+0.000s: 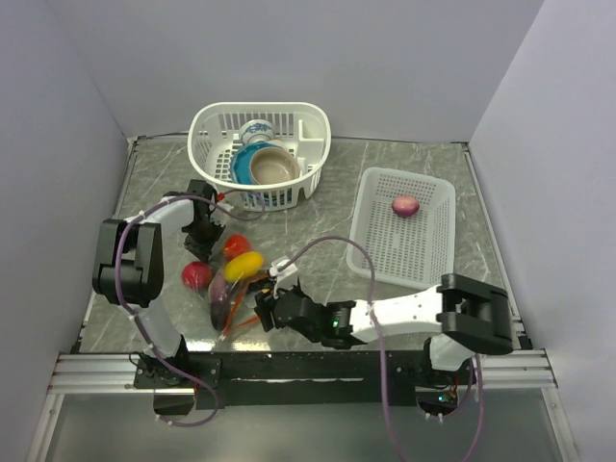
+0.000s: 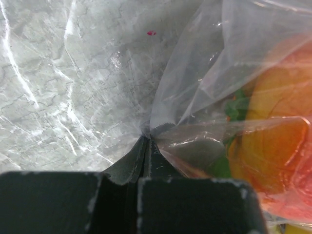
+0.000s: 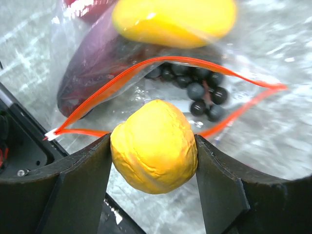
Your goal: Open the zip-top bag and remove the fake food
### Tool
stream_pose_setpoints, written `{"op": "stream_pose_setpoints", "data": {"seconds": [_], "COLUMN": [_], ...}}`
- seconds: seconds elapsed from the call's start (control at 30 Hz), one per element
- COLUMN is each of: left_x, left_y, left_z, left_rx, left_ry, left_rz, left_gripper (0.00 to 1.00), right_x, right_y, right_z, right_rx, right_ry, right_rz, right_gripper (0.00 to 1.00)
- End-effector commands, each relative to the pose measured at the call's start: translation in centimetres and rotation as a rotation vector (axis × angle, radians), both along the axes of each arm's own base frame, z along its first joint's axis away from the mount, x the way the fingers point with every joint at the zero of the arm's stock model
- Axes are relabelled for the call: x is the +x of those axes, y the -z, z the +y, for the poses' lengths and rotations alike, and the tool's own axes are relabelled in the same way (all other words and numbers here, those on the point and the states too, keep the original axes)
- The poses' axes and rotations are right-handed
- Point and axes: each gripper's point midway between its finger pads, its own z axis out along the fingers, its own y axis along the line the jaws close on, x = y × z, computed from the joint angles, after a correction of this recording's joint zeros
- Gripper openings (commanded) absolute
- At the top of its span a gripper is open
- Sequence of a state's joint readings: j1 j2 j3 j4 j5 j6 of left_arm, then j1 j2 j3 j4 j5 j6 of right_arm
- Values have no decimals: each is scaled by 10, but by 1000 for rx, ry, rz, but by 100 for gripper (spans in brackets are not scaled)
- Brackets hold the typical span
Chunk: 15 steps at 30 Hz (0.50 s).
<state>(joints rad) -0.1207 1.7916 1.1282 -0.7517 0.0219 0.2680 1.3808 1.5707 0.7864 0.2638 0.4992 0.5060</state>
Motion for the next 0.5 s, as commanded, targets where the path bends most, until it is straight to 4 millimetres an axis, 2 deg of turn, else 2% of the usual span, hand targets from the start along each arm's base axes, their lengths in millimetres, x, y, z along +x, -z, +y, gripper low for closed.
{"op": "stream_pose_setpoints", "data": {"seconds": [0.0,0.07,0.1,0.13,0.17,0.2,0.23,0.27,0.3,0.33,0.37,0.4,0.43,0.47], "left_x": [9,3,2,-1,-3,-13,-16,-9,-15,-3,-2,-8,-2,-2], "left_y": [6,3,-2,-5,-9,-20,-29,-47,-66,-89,-106,-119,-142,-153], "left_z": [5,4,3,1,-1,-12,-20,-28,-40,-47,-55,-65,-73,-79], "left_rx": [18,7,1,-8,-21,-88,-131,-172,-236,-270,-307,-366,-406,-431], "left_ry": [7,9,9,8,7,14,17,21,26,16,19,24,32,42], "left_rz": [-35,-30,-43,-40,-40,-11,-5,-35,-36,-88,-112,-90,-122,-127], "left_gripper": [1,1,1,1,1,1,1,1,1,1,1,1,1,1], "right_x": [18,39,49,58,86,93,102,122,127,134,145,147,149,153], "right_y": [-29,-38,-34,-56,-63,-61,-78,-80,-82,-82,-87,-79,-76,-79], "right_z": [-38,-63,-81,-96,-125,-146,-165,-197,-215,-229,-243,-250,-253,-256], "right_rx": [10,27,34,108,139,150,203,208,196,185,180,131,109,105], "right_ry": [123,226,286,335,457,517,575,693,752,800,856,873,889,906], "right_rz": [-44,-49,-20,-17,-20,-16,-35,-45,-45,-43,-45,-31,-23,-17], "right_gripper": [8,7,1,0,0,0,0,0,0,0,0,0,0,0]}}
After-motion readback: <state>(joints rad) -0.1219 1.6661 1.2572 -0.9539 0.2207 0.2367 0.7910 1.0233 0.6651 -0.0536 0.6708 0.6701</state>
